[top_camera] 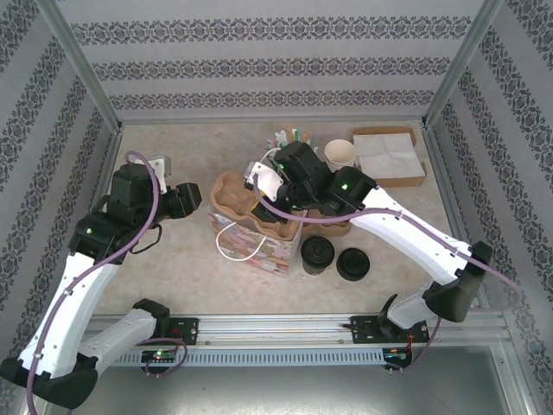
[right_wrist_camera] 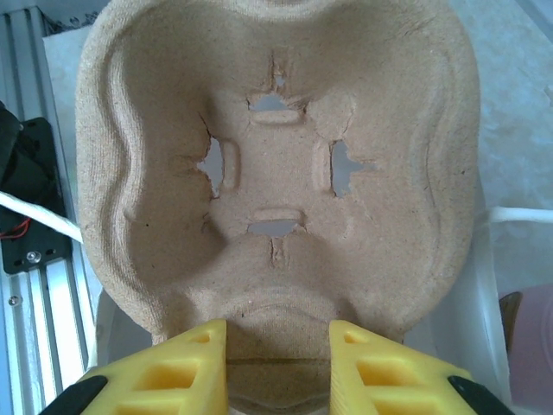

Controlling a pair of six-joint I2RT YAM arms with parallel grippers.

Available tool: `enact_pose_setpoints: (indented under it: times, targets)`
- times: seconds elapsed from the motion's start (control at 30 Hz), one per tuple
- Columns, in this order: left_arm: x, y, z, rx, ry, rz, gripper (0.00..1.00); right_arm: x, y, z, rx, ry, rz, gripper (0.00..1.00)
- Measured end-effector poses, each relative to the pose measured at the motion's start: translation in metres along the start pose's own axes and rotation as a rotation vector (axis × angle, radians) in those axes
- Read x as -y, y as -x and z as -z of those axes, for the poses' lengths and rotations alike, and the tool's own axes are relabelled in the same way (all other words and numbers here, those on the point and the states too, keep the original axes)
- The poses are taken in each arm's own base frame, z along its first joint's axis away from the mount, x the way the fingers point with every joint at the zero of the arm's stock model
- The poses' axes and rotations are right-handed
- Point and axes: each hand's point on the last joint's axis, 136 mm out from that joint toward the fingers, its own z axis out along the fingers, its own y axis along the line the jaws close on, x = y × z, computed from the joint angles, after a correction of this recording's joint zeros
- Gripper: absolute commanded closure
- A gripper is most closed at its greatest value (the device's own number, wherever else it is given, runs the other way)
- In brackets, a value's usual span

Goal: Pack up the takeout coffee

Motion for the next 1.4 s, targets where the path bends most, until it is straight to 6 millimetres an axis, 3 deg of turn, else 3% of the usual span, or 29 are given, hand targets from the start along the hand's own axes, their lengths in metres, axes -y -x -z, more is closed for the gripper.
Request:
enact_pose_setpoints:
  times: [0.33,1.4]
  targets:
    - [0.000,-0.002,-0.005,-0.019,0.001,-0.011,0.40,0.004,-0.014,-0.011,-0.080,-0.010,-0.010,0.72]
    - [0.017,-0.013,-0.017,-0.106,-0.088,-0.014,0.40,0.006,-0.027,-0.028,-0.231,-0.017,0.009,0.71]
